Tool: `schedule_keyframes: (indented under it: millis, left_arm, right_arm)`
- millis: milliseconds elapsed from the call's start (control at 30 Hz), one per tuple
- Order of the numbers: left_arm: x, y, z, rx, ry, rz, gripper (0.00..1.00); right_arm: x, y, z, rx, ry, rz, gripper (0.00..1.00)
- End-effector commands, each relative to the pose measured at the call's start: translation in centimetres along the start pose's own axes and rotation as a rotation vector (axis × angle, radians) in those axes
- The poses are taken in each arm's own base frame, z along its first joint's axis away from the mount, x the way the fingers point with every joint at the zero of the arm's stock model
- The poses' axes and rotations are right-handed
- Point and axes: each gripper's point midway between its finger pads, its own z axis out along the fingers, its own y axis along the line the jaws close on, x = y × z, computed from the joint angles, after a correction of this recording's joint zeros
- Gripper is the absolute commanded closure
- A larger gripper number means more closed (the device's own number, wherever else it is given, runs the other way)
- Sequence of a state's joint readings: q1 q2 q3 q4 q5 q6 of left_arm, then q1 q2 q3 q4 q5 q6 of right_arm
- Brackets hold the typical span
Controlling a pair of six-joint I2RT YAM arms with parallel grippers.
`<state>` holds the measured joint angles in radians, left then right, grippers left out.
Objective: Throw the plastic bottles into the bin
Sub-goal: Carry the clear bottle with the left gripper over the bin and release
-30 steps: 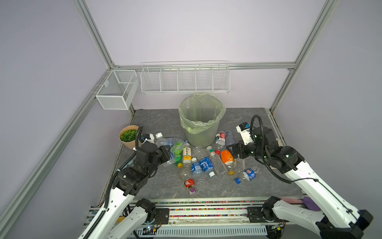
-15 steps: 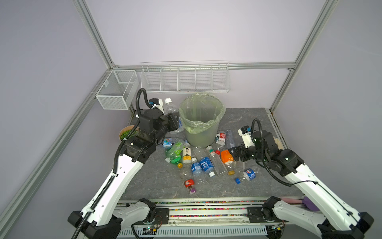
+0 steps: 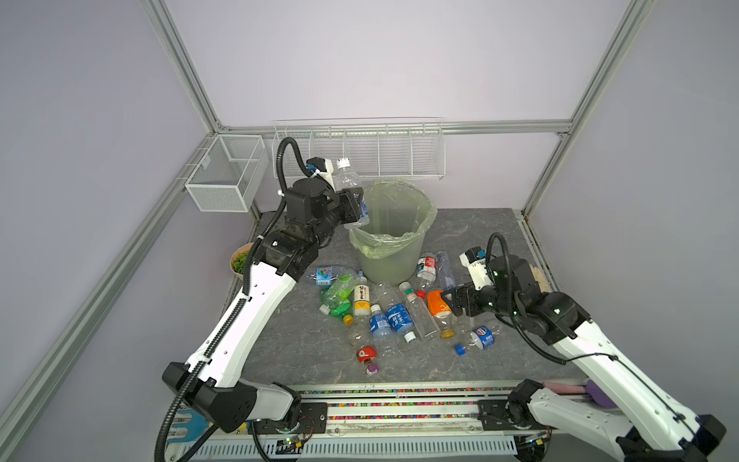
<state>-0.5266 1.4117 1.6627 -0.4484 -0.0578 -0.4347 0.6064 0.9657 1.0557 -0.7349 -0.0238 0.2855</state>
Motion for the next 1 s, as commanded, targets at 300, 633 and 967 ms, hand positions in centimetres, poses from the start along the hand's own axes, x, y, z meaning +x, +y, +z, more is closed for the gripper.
schedule_keyframes:
  millis: [300,633,967]
  left_arm:
    - [-0.5,-1.8,4.7,0.058,0.011,0.049,0.77]
    - [1.4,-1.4,8.7,0.039,0.063,0.043,0.77]
    - [4.4,-2.6,12.6,0.009,0.287,0.144,0.17]
  right_arm:
    - [0.9,-0.2,-0.4,0.0,0.002,0.024,0.12]
    - [0.7,0.1,-0.6,-0.012,0.005,0.033,0.12]
    - [0.8,-0.1,-1.1,-0.001,0.0,0.033,0.12]
